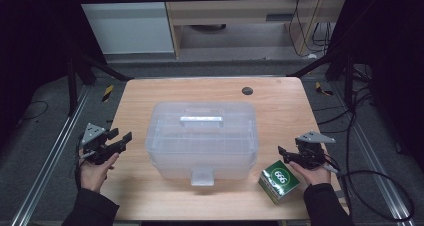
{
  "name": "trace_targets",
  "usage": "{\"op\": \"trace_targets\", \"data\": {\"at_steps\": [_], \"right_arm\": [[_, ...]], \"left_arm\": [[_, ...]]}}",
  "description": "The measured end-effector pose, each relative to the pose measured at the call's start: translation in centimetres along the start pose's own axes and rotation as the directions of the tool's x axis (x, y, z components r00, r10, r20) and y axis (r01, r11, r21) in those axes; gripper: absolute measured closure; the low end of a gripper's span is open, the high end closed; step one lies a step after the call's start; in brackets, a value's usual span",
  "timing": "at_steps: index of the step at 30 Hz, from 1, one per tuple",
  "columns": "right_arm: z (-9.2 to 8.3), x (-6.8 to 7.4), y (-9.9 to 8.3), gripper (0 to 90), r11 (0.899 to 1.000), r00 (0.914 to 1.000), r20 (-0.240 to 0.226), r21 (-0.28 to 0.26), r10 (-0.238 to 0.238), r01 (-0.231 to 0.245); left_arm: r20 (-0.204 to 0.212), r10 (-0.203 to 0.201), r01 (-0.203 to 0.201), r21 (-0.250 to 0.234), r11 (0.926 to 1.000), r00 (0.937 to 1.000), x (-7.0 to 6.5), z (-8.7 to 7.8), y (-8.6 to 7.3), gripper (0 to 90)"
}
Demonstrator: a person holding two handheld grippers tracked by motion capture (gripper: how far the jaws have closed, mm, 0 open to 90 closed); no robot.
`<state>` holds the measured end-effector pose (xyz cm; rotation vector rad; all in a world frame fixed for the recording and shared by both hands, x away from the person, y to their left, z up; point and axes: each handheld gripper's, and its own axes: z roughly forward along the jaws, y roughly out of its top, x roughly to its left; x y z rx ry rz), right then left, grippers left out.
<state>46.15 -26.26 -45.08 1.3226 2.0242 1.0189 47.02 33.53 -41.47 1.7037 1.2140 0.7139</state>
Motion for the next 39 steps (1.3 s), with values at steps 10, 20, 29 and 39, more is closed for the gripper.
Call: {"op": "trace_targets", "data": {"at_steps": [10, 20, 29, 39], "right_arm": [[-0.3, 0.2, 0.3, 32.0, 0.999, 0.9990, 0.037, -0.023, 0.024, -0.023], [-0.2, 0.2, 0.3, 33.9, 1.000, 0.9994, 0.034, -0.011, 0.001, 0.000], [-0.3, 0.2, 0.6, 36.8, 1.000, 0.9995, 0.033, -0.018, 0.004, -0.003], [-0.7, 0.1, 0.7, 35.1, 1.000, 0.9987, 0.050, -0.019, -0.002, 0.003]], "left_arm": [[0.063, 0.017, -0.015, -0.029, 0.9995, 0.9979, -1.2, -1.5, 3.1, 31.0], [0.088, 0.049, -0.045, -0.044, 0.9980, 0.9949, -1.3, -2.0, 4.2, 30.9], [0.118, 0.082, -0.073, -0.081, 0.9941, 0.9896, -1.3, -2.8, 5.7, 31.4], [0.142, 0.140, -0.128, -0.089, 0.9877, 0.9800, -1.8, -3.0, 7.4, 28.8]]}}
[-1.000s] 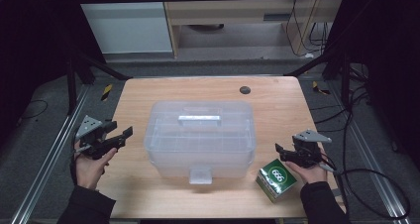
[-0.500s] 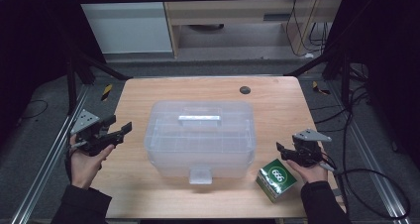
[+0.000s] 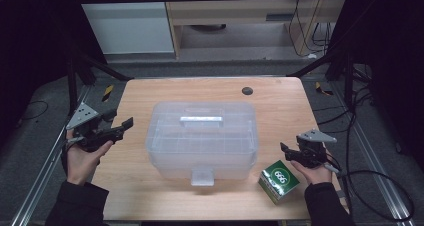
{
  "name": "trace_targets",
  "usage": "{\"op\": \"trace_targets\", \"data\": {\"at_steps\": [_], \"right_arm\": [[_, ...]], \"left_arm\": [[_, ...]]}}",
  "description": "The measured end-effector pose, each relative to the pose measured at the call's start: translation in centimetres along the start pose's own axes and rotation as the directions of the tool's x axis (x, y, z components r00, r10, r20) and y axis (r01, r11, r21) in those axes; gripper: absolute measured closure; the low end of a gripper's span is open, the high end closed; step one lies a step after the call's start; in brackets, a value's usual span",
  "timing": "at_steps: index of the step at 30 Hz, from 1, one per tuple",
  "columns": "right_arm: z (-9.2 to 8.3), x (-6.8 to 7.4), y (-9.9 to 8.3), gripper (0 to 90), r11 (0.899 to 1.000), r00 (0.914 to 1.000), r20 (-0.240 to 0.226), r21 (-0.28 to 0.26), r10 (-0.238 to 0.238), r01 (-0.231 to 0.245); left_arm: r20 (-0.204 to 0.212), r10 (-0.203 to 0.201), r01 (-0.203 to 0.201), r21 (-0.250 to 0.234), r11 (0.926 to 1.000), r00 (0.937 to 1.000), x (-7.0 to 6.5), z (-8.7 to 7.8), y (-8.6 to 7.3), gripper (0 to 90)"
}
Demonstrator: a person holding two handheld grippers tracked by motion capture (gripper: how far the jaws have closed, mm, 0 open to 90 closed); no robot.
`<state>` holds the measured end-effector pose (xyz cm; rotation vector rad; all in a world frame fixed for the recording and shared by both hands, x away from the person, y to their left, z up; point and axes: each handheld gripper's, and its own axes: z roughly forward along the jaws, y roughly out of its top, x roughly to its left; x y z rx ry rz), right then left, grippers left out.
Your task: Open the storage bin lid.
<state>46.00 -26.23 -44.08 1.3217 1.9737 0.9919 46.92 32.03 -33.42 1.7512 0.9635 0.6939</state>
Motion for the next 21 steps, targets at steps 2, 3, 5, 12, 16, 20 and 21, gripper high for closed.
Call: {"op": "trace_targets", "data": {"at_steps": [2, 3, 5, 12, 16, 20, 21], "right_arm": [[0.0, 0.0, -0.1, 35.0, 1.000, 1.0000, 0.000, 0.002, -0.001, 0.001], [0.0, 0.0, -0.1, 35.0, 1.000, 1.0000, -0.001, 0.001, -0.007, 0.007], [0.0, 0.0, -0.1, 35.0, 1.000, 1.0000, -0.002, 0.003, -0.008, 0.008], [0.1, 0.1, -0.2, 35.6, 1.000, 0.9997, -0.017, 0.003, -0.016, 0.016], [0.4, 0.1, -0.4, 35.2, 1.000, 0.9994, -0.030, 0.015, -0.014, 0.015], [0.4, 0.3, -0.2, 35.2, 1.000, 0.9982, -0.059, 0.006, 0.015, -0.015], [0.4, 0.3, -0.1, 35.2, 1.000, 0.9985, -0.054, 0.007, 0.007, -0.007]], "left_arm": [[0.004, 0.022, -0.022, 0.005, 0.9997, 0.9998, 0.0, 0.0, 0.6, 28.8], [0.004, 0.022, -0.022, 0.005, 0.9997, 0.9998, 0.0, 0.0, 0.6, 28.7], [0.006, 0.038, -0.038, 0.010, 0.9992, 0.9993, -0.1, 0.0, 0.9, 28.7], [0.028, 0.118, -0.118, 0.034, 0.9924, 0.9927, -0.9, 0.4, 2.1, 28.8], [0.050, 0.151, -0.154, 0.056, 0.9865, 0.9872, -1.4, 1.0, 2.6, 28.5], [0.072, 0.196, -0.201, 0.063, 0.9777, 0.9780, -1.9, 1.2, 3.1, 28.3], [0.073, 0.202, -0.207, 0.065, 0.9762, 0.9766, -2.0, 1.3, 3.3, 28.2]]}}
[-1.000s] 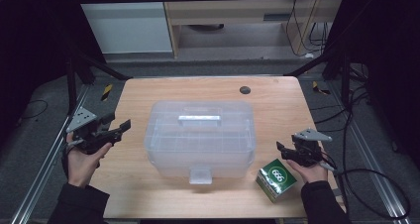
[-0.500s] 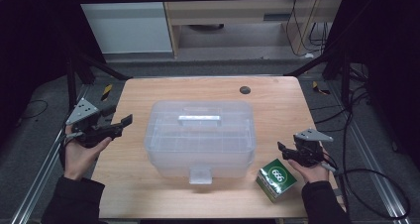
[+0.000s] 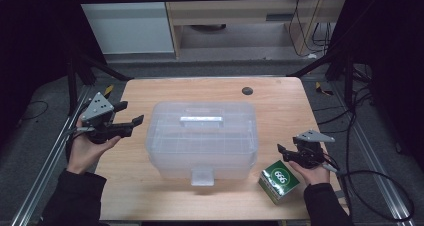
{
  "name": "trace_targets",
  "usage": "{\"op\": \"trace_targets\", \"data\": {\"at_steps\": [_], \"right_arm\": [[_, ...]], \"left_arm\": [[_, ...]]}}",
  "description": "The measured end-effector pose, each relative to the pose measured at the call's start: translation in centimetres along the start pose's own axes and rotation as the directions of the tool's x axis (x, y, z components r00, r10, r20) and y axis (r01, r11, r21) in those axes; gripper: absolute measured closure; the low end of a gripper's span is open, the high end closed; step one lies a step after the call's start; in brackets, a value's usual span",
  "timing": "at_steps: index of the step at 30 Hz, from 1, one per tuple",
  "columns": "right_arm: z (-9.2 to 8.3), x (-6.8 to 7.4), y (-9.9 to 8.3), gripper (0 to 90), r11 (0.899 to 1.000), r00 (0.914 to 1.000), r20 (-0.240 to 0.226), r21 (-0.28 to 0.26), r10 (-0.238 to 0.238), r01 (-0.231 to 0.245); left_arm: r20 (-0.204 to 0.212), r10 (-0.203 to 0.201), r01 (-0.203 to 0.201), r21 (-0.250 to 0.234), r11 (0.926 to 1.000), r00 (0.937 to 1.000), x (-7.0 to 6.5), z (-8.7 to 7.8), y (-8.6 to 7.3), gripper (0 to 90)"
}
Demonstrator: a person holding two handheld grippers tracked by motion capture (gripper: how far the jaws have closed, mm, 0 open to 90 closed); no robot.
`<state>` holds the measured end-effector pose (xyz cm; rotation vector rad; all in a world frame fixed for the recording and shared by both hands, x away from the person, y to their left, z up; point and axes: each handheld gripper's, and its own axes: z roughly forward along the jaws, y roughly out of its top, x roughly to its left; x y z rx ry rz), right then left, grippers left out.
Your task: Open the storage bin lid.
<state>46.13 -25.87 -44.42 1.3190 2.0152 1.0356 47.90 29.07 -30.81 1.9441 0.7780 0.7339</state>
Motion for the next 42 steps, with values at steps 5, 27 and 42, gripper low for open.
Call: {"op": "trace_targets", "data": {"at_steps": [5, 27, 42], "right_arm": [[0.1, 0.0, -0.1, 35.3, 1.000, 0.9999, 0.008, 0.008, -0.007, 0.007], [0.3, 0.1, 0.0, 36.8, 1.000, 0.9999, 0.000, 0.020, -0.011, 0.011], [0.4, 0.1, -0.1, 37.1, 0.999, 0.9998, -0.003, 0.031, -0.019, 0.019]], "left_arm": [[0.007, 0.053, -0.053, 0.011, 0.9985, 0.9986, -0.2, 0.0, 1.3, 28.6], [0.078, 0.271, -0.278, 0.102, 0.9551, 0.9594, -2.4, 1.7, 5.8, 33.6], [0.149, 0.358, -0.374, 0.107, 0.9211, 0.9219, -4.3, 2.6, 6.9, 34.6]]}}
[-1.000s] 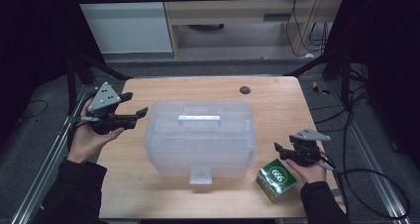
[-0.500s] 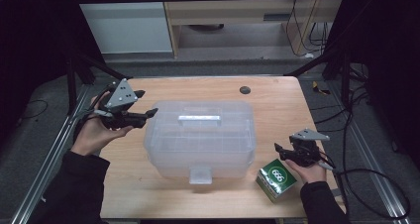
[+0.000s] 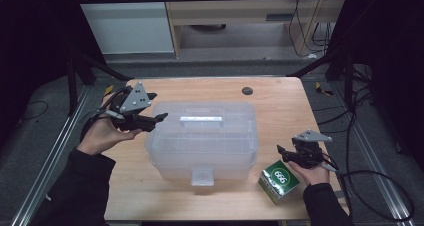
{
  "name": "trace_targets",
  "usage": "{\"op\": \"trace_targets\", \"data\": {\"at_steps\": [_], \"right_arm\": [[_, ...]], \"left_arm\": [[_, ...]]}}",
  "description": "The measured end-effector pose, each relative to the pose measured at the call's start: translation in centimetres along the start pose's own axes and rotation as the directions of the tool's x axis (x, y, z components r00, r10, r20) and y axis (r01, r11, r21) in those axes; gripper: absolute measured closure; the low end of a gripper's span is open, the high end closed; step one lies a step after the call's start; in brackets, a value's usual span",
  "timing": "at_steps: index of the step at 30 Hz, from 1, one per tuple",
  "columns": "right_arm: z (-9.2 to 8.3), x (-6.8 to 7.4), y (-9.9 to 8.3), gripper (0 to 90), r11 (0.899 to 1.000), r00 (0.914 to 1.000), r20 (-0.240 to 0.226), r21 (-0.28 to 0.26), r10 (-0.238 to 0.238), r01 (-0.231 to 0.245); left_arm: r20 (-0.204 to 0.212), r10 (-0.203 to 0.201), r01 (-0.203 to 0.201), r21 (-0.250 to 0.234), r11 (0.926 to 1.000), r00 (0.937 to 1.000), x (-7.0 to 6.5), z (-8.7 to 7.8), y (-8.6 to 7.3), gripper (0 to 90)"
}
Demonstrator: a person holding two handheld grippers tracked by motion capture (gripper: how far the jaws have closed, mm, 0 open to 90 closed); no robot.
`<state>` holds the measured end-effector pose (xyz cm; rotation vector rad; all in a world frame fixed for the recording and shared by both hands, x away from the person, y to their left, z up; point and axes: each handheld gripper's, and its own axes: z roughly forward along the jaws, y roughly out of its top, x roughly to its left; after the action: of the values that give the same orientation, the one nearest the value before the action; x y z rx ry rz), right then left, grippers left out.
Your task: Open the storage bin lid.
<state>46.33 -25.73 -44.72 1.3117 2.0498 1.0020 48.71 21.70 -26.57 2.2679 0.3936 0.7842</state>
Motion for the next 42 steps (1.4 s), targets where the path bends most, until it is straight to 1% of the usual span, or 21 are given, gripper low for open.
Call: {"op": "trace_targets", "data": {"at_steps": [3, 4, 5, 6, 8, 9, 10, 13, 14, 18, 21, 22, 27, 28, 30, 32, 33, 34, 35, 38, 42], "right_arm": [[0.0, -0.1, 0.0, 37.2, 1.000, 1.0000, 0.002, 0.001, -0.005, 0.005], [0.0, 0.0, 0.0, 37.2, 1.000, 1.0000, 0.002, 0.003, -0.002, 0.002], [0.0, 0.0, 0.0, 37.2, 1.000, 1.0000, 0.002, 0.003, -0.001, 0.001], [0.0, 0.0, 0.0, 37.3, 1.000, 1.0000, 0.002, 0.003, -0.003, 0.003], [0.0, 0.0, 0.0, 37.4, 1.000, 1.0000, 0.002, 0.005, -0.002, 0.002], [0.1, 0.0, 0.0, 37.4, 1.000, 1.0000, 0.000, 0.007, -0.003, 0.003], [0.1, 0.0, 0.0, 37.4, 1.000, 1.0000, 0.000, 0.010, -0.001, 0.001], [0.2, 0.0, -0.1, 37.6, 1.000, 1.0000, -0.001, 0.015, -0.004, 0.004], [0.2, 0.0, -0.1, 37.7, 1.000, 1.0000, -0.003, 0.016, -0.004, 0.004], [0.2, 0.0, -0.1, 37.8, 1.000, 1.0000, -0.001, 0.019, -0.007, 0.007], [0.1, 0.0, -0.1, 38.0, 1.000, 1.0000, -0.003, 0.015, -0.006, 0.006], [0.1, 0.0, -0.1, 38.1, 1.000, 1.0000, -0.004, 0.016, -0.005, 0.005], [0.1, -0.1, -0.1, 38.3, 1.000, 1.0000, -0.005, 0.017, -0.005, 0.005], [0.1, 0.0, -0.1, 38.3, 1.000, 1.0000, -0.008, 0.022, 0.003, -0.003], [0.2, 0.0, -0.1, 38.5, 1.000, 1.0000, -0.005, 0.022, -0.005, 0.005], [0.1, 0.0, -0.1, 38.6, 1.000, 1.0000, -0.005, 0.021, -0.005, 0.005], [0.1, -0.1, -0.1, 38.6, 1.000, 1.0000, -0.006, 0.022, -0.004, 0.004], [0.1, 0.0, -0.1, 38.8, 1.000, 1.0000, -0.008, 0.023, 0.001, 0.000], [0.1, 0.0, -0.1, 38.8, 1.000, 0.9999, -0.010, 0.024, 0.005, -0.005], [0.1, -0.1, -0.1, 39.4, 1.000, 1.0000, -0.003, 0.015, -0.007, 0.007], [0.1, -0.1, -0.1, 39.9, 1.000, 1.0000, -0.006, 0.018, -0.004, 0.004]], "left_arm": [[0.017, 0.024, -0.024, 0.005, 0.9997, 0.9996, -0.2, 0.2, 0.3, 34.8], [0.014, 0.015, -0.015, 0.033, 0.9993, 0.9998, -0.5, 0.2, 0.3, 34.9], [0.026, 0.049, -0.049, 0.018, 0.9986, 0.9985, -0.4, 0.4, 0.4, 35.0], [0.036, 0.066, -0.067, 0.021, 0.9975, 0.9972, -0.5, 0.5, 0.5, 35.3], [0.051, 0.076, -0.077, 0.021, 0.9968, 0.9958, -0.8, 0.8, 0.6, 35.4], [0.053, 0.089, -0.091, 0.029, 0.9955, 0.9946, -0.9, 0.9, 0.7, 35.5], [0.055, 0.093, -0.094, 0.028, 0.9952, 0.9942, -1.0, 1.0, 0.7, 35.5], [0.067, 0.124, -0.127, 0.039, 0.9911, 0.9899, -1.3, 1.3, 0.9, 36.3], [0.073, 0.121, -0.124, 0.035, 0.9917, 0.9899, -1.4, 1.4, 1.0, 36.8], [0.093, 0.151, -0.155, 0.037, 0.9873, 0.9842, -1.8, 1.6, 1.4, 37.9], [0.101, 0.160, -0.164, 0.033, 0.9860, 0.9820, -1.9, 1.7, 1.5, 38.5], [0.107, 0.166, -0.172, 0.040, 0.9844, 0.9802, -2.0, 1.7, 1.7, 38.7], [0.115, 0.188, -0.195, 0.045, 0.9799, 0.9753, -2.2, 2.1, 2.0, 39.0], [0.118, 0.198, -0.205, 0.050, 0.9775, 0.9731, -2.4, 2.2, 2.1, 39.1], [0.122, 0.211, -0.219, 0.055, 0.9742, 0.9698, -2.6, 2.4, 2.3, 39.4], [0.129, 0.215, -0.223, 0.056, 0.9731, 0.9681, -2.7, 2.5, 2.3, 39.7], [0.130, 0.230, -0.240, 0.063, 0.9687, 0.9644, -2.7, 2.6, 2.5, 39.8], [0.130, 0.234, -0.244, 0.068, 0.9674, 0.9636, -2.7, 2.7, 2.5, 39.8], [0.129, 0.232, -0.241, 0.066, 0.9681, 0.9642, -2.7, 2.7, 2.6, 40.0], [0.131, 0.240, -0.250, 0.070, 0.9656, 0.9619, -2.9, 2.9, 2.7, 41.2], [0.135, 0.258, -0.271, 0.087, 0.9587, 0.9567, -3.1, 3.2, 2.9, 42.6]]}}
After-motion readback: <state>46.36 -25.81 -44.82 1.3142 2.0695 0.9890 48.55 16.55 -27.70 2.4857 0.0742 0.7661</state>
